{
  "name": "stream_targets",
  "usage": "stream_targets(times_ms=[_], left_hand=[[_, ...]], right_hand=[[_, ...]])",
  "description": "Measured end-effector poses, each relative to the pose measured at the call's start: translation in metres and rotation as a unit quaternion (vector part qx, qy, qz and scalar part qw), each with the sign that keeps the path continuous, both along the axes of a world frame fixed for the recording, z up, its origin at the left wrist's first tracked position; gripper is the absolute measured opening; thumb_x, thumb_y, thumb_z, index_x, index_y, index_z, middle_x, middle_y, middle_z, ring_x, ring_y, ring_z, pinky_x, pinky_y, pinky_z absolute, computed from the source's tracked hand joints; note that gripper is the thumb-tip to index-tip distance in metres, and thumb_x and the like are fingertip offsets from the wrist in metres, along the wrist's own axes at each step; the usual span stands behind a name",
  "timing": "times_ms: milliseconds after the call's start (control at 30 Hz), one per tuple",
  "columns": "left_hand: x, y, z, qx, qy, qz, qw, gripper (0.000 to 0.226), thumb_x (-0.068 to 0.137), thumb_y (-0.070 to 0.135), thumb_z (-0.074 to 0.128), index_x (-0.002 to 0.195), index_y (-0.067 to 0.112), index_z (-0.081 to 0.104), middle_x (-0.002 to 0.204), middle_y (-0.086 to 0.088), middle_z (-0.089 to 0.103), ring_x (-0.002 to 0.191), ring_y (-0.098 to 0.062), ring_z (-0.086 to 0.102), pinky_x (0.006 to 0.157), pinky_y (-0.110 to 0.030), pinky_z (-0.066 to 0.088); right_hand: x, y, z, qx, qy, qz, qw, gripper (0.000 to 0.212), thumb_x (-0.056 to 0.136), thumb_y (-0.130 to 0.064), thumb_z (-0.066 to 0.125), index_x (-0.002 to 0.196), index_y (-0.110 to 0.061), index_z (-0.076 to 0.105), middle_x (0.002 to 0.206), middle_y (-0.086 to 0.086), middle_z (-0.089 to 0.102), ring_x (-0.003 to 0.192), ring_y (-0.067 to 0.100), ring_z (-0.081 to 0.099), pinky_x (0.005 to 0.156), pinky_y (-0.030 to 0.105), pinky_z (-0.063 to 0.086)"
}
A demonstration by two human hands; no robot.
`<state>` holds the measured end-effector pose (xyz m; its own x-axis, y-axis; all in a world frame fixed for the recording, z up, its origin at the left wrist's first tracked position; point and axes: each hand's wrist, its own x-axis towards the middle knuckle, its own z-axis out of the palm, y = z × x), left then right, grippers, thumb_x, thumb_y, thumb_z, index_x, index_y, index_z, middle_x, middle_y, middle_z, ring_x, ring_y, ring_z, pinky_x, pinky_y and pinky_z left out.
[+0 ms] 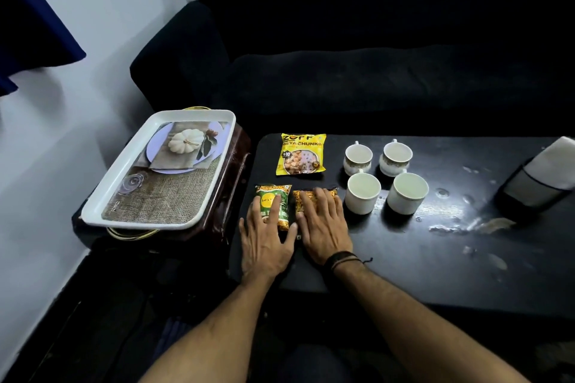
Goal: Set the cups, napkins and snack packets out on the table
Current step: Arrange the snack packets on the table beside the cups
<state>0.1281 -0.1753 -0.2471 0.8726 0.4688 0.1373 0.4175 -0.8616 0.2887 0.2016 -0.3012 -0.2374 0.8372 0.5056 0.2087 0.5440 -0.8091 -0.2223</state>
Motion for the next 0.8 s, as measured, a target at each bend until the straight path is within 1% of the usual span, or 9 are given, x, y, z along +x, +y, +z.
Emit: stream_targets(times_ms=[100, 167, 300, 367, 433, 533, 600, 667, 800], left_hand=[[0.004, 0.001, -0.002, 0.008, 0.002, -0.011, 1.000, 0.075, 0.090, 0.071, 0.021, 0.156, 0.038, 0.005, 0.163, -0.008, 0.006, 0.152, -0.026, 0.012, 0.122, -0.053, 0.013], [0.009, 0.003, -0.003, 0.018, 0.011, -0.015, 1.000, 0.076, 0.091, 0.071, 0.017, 0.157, 0.038, 0.001, 0.165, -0.007, 0.003, 0.153, -0.026, 0.007, 0.123, -0.054, 0.008], [0.013, 0.004, -0.004, 0.022, 0.012, -0.012, 1.000, 0.075, 0.091, 0.071, 0.019, 0.157, 0.038, 0.003, 0.166, -0.007, 0.003, 0.153, -0.025, 0.005, 0.122, -0.057, 0.003], [0.013, 0.004, -0.004, 0.029, 0.013, -0.012, 0.999, 0.075, 0.091, 0.068, 0.020, 0.157, 0.038, 0.004, 0.166, -0.008, 0.005, 0.153, -0.025, 0.007, 0.121, -0.060, 0.003], [0.012, 0.003, -0.003, 0.040, 0.009, -0.012, 0.999, 0.075, 0.091, 0.065, 0.022, 0.157, 0.034, 0.008, 0.166, -0.008, 0.006, 0.153, -0.024, 0.009, 0.121, -0.060, 0.003], [0.011, 0.002, -0.003, 0.063, -0.006, -0.014, 0.998, 0.074, 0.093, 0.063, 0.024, 0.157, 0.027, 0.017, 0.166, -0.007, 0.007, 0.153, -0.022, 0.010, 0.122, -0.057, 0.000], [0.011, 0.003, -0.005, 0.063, -0.006, -0.022, 0.998, 0.073, 0.095, 0.063, 0.021, 0.158, 0.025, 0.016, 0.167, -0.005, 0.008, 0.154, -0.020, 0.006, 0.123, -0.053, -0.001], [0.011, 0.004, -0.006, 0.055, -0.008, -0.028, 0.998, 0.072, 0.096, 0.062, 0.020, 0.159, 0.025, 0.013, 0.167, -0.004, 0.006, 0.154, -0.020, 0.003, 0.124, -0.050, 0.002], [0.012, 0.005, -0.007, 0.040, -0.008, -0.031, 0.999, 0.072, 0.097, 0.062, 0.018, 0.159, 0.026, 0.009, 0.167, -0.003, 0.001, 0.154, -0.019, 0.000, 0.125, -0.046, 0.004]], right_hand=[[0.011, 0.007, 0.000, 0.000, -0.007, -0.040, 0.999, 0.048, 0.098, -0.039, 0.037, 0.138, -0.016, 0.048, 0.138, 0.014, 0.049, 0.131, 0.034, 0.045, 0.114, 0.053, 0.029], [0.015, 0.009, -0.001, -0.001, -0.013, -0.044, 0.999, 0.045, 0.099, -0.038, 0.033, 0.136, -0.016, 0.048, 0.136, 0.013, 0.050, 0.131, 0.033, 0.044, 0.114, 0.052, 0.028], [0.019, 0.008, -0.003, -0.005, -0.016, -0.041, 0.999, 0.054, 0.100, -0.047, 0.023, 0.139, -0.017, 0.045, 0.146, 0.012, 0.045, 0.142, 0.031, 0.033, 0.120, 0.051, 0.013], [0.016, 0.008, -0.002, 0.003, -0.030, -0.039, 0.999, 0.062, 0.098, -0.054, 0.024, 0.140, -0.015, 0.046, 0.149, 0.011, 0.043, 0.144, 0.029, 0.030, 0.122, 0.049, 0.006], [0.011, 0.007, -0.002, 0.009, -0.051, -0.028, 0.998, 0.063, 0.096, -0.054, 0.030, 0.139, -0.013, 0.049, 0.146, 0.011, 0.047, 0.141, 0.028, 0.036, 0.120, 0.050, 0.010], [0.008, 0.006, -0.004, 0.014, -0.057, -0.023, 0.998, 0.056, 0.096, -0.047, 0.034, 0.139, -0.014, 0.050, 0.143, 0.010, 0.052, 0.136, 0.029, 0.044, 0.119, 0.052, 0.014], [0.009, 0.007, -0.005, 0.009, -0.041, -0.028, 0.999, 0.056, 0.098, -0.044, 0.031, 0.143, -0.015, 0.045, 0.147, 0.010, 0.047, 0.139, 0.028, 0.040, 0.120, 0.050, 0.010], [0.010, 0.008, -0.008, 0.007, -0.027, -0.021, 0.999, 0.058, 0.099, -0.044, 0.026, 0.149, -0.015, 0.036, 0.154, 0.008, 0.037, 0.145, 0.027, 0.030, 0.120, 0.047, 0.005], [0.014, 0.008, -0.010, 0.008, -0.017, -0.012, 1.000, 0.060, 0.099, -0.043, 0.021, 0.152, -0.017, 0.028, 0.159, 0.007, 0.027, 0.149, 0.025, 0.020, 0.120, 0.046, 0.002]])
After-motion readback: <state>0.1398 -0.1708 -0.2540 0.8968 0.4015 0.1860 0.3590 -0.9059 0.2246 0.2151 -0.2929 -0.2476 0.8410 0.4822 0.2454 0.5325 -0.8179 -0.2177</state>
